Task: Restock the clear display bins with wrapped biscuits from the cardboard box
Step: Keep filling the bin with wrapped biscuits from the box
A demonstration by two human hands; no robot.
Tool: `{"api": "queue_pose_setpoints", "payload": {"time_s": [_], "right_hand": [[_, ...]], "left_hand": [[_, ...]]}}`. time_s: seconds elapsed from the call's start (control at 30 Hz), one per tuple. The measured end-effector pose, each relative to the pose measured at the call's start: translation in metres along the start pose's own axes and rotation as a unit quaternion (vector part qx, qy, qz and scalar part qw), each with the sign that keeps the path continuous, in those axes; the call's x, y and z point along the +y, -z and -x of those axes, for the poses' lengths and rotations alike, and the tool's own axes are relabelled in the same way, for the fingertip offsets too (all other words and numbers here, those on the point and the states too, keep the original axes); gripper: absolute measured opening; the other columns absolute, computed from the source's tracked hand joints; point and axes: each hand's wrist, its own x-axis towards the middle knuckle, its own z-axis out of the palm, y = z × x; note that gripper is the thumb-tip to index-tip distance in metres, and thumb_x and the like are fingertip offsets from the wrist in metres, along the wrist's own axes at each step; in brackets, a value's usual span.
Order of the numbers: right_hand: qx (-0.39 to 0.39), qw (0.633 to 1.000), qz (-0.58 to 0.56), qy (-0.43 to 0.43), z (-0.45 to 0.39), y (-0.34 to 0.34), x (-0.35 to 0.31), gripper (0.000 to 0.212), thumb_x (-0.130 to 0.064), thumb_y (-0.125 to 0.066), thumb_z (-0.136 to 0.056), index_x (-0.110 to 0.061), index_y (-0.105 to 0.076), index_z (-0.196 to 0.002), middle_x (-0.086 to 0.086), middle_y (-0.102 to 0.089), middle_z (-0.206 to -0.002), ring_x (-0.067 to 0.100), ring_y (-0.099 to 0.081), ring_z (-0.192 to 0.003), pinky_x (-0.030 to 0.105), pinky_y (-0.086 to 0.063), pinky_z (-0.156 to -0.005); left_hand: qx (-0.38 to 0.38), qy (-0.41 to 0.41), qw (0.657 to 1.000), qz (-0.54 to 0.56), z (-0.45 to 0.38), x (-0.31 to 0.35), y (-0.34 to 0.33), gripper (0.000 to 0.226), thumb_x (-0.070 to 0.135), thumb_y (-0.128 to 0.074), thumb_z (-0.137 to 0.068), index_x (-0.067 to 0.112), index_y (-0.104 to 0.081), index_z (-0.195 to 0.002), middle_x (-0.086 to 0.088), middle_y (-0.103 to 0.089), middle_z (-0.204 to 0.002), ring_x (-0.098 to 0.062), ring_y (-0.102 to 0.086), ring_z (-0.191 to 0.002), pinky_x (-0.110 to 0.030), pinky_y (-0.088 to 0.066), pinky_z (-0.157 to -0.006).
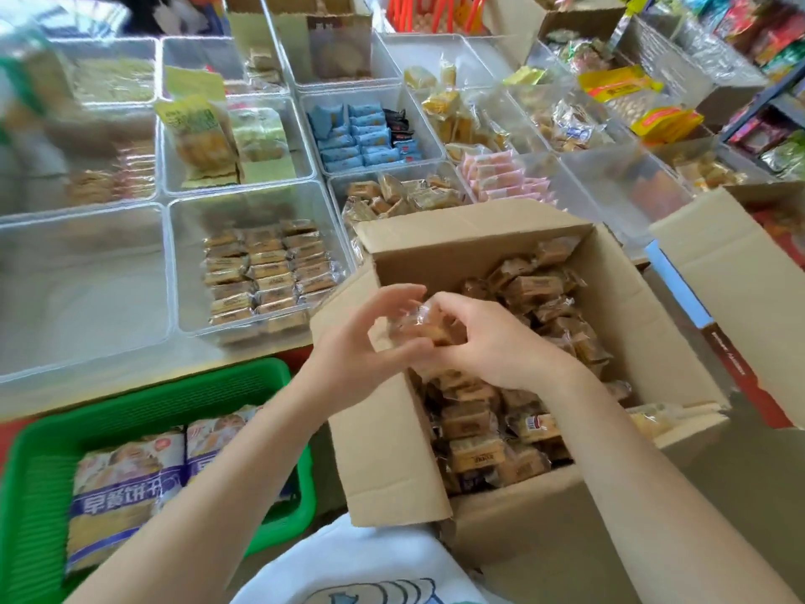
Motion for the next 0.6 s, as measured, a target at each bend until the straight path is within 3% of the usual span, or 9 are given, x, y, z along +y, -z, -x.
{"api": "queue_pose_setpoints", "payload": {"time_s": [0.13, 0.23, 0.33, 0.47, 0.6], "right_hand": [[0.037, 0.991, 0.103, 0.077, -0.066, -0.024, -0.034, 0.03, -0.027, -0.075, -0.088, -0.027, -0.064, -0.116, -0.009, -0.063, -0.104, 0.004, -0.057, -0.089, 0.016, -0.044, -0.075], [0.047, 0.98, 0.157, 0.114, -0.131, -0.056, -0.054, 0.036, -0.022, -0.074, -0.089, -0.021, -0.064, -0.124, -0.003, -0.061, -0.112, 0.013, -0.057, -0.097, 0.026, -0.046, -0.083], [0.044, 0.967, 0.228, 0.106, -0.198, -0.1, -0.072, 0.036, -0.029, -0.068, -0.094, -0.024, -0.06, -0.129, 0.001, -0.059, -0.116, 0.021, -0.058, -0.104, 0.036, -0.049, -0.088], [0.018, 0.972, 0.23, 0.049, -0.274, -0.156, -0.078, 0.038, -0.022, -0.065, -0.095, -0.023, -0.058, -0.132, 0.006, -0.055, -0.12, 0.027, -0.059, -0.106, 0.035, -0.048, -0.088], [-0.018, 0.978, 0.209, 0.002, -0.311, -0.196, -0.062, 0.035, -0.014, -0.069, -0.091, -0.022, -0.064, -0.125, 0.008, -0.056, -0.122, 0.027, -0.059, -0.108, 0.036, -0.049, -0.093]], "left_hand": [[0.073, 0.029, 0.995, -0.061, 0.004, -0.041, 0.07, 0.042, 0.04, -0.076, -0.078, 0.035, -0.062, -0.117, 0.021, -0.065, -0.107, 0.002, -0.061, -0.1, -0.016, -0.051, -0.082], [0.105, 0.07, 0.986, -0.11, 0.008, -0.09, 0.119, 0.039, 0.025, -0.08, -0.08, 0.027, -0.063, -0.115, 0.016, -0.064, -0.103, -0.001, -0.062, -0.094, -0.029, -0.056, -0.08], [0.126, 0.093, 0.973, -0.169, 0.002, -0.142, 0.16, 0.043, 0.015, -0.08, -0.083, 0.032, -0.063, -0.119, 0.005, -0.071, -0.103, -0.015, -0.068, -0.086, -0.042, -0.06, -0.076], [0.129, 0.113, 0.948, -0.268, -0.005, -0.203, 0.194, 0.038, 0.021, -0.077, -0.087, 0.022, -0.069, -0.124, -0.002, -0.074, -0.108, -0.025, -0.069, -0.093, -0.039, -0.056, -0.081], [0.078, 0.111, 0.918, -0.372, 0.006, -0.25, 0.2, 0.033, 0.033, -0.074, -0.089, 0.022, -0.071, -0.12, -0.002, -0.074, -0.114, -0.028, -0.063, -0.111, -0.042, -0.043, -0.093]]}}
